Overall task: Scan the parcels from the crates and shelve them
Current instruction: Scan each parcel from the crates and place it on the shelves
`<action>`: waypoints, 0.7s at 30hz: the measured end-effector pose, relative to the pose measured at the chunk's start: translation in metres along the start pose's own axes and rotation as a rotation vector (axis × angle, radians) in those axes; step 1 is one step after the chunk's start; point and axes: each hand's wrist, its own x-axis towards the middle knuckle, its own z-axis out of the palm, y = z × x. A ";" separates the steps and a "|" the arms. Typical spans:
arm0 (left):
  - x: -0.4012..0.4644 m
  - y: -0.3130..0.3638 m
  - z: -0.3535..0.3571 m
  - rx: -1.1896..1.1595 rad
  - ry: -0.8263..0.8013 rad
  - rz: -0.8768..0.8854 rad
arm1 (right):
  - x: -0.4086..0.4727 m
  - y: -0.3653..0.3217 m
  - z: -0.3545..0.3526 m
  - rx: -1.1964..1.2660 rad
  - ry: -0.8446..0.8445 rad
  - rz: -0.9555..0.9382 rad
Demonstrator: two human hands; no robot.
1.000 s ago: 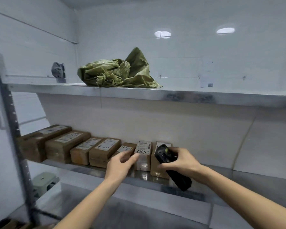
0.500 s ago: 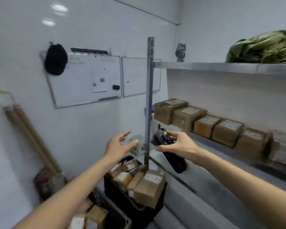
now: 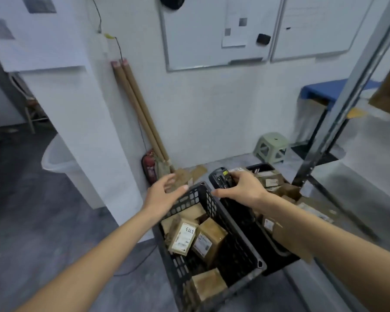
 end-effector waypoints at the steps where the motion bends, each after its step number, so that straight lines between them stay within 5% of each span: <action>1: 0.010 -0.018 0.006 0.011 -0.002 -0.035 | 0.016 0.010 0.012 -0.007 -0.032 0.011; 13: 0.107 -0.211 0.107 0.108 -0.084 -0.302 | 0.166 0.192 0.144 0.004 -0.209 0.229; 21: 0.141 -0.280 0.125 0.136 -0.116 -0.400 | 0.203 0.234 0.203 -0.010 -0.273 0.285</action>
